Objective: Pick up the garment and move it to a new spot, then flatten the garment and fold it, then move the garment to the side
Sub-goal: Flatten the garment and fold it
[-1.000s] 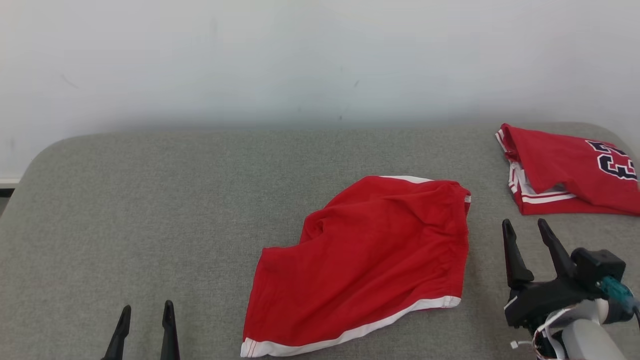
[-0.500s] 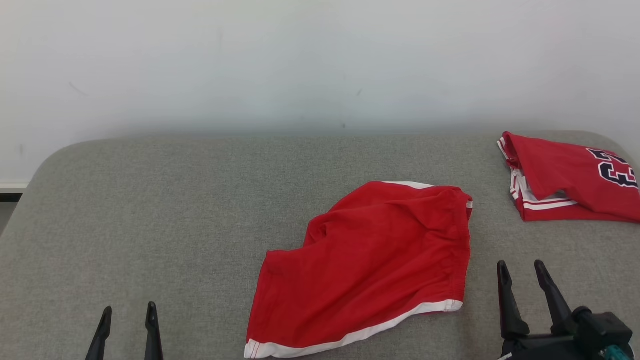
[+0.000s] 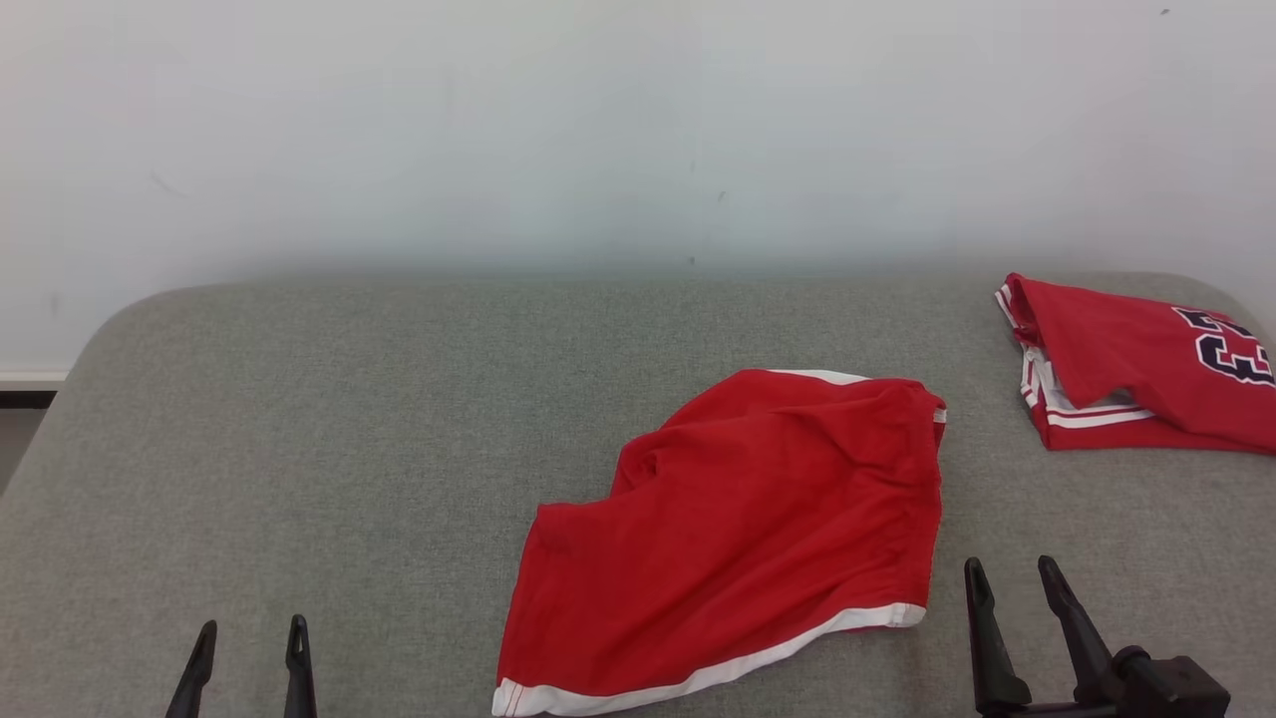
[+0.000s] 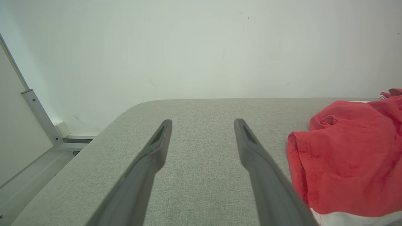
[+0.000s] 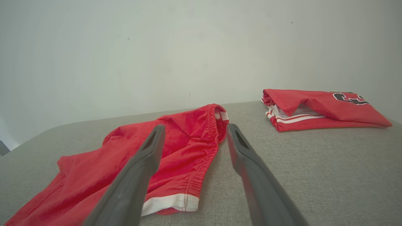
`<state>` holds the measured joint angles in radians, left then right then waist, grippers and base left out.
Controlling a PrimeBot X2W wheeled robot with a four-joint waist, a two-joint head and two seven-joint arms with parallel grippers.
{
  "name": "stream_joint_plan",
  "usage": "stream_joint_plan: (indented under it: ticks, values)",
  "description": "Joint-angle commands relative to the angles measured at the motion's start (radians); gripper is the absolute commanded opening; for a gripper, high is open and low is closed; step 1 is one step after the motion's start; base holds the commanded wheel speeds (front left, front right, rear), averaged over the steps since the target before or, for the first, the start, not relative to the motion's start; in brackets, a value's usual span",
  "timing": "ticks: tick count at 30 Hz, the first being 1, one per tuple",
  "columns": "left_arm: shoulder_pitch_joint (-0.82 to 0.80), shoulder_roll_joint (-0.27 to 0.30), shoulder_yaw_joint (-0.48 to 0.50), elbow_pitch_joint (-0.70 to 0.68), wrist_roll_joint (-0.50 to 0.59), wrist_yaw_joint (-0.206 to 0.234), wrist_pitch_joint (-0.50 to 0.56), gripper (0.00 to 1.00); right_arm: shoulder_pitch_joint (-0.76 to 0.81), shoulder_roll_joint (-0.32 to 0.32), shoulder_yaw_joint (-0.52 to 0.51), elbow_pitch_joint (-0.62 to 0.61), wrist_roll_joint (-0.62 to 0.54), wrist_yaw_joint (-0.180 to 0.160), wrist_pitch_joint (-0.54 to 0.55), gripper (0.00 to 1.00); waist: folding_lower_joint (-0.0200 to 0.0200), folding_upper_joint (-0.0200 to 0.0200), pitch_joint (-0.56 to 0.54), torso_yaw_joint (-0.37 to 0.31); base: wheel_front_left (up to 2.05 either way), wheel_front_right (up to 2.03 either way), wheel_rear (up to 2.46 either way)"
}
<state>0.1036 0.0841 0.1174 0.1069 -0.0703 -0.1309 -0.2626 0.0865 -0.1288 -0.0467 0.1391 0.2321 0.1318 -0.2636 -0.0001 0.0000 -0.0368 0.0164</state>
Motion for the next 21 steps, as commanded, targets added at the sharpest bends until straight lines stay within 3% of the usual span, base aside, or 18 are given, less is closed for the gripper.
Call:
stream_joint_plan:
  ticks: [1, 21]
  values:
    - [0.015, 0.005, 0.001, 0.005, 0.003, 0.001, -0.003, 1.0, 0.009, 0.004, 0.005, 0.006, -0.007, -0.003, -0.001, 1.0, 0.0001, 0.0, -0.001, 0.002, 0.0, 0.0, 0.0]
    - [0.019, 0.014, -0.006, 0.021, 0.014, 0.001, -0.003, 1.0, -0.002, 0.012, 0.012, 0.046, -0.018, -0.003, -0.001, 1.0, 0.0001, 0.0, 0.003, 0.016, 0.0, 0.0, 0.0]
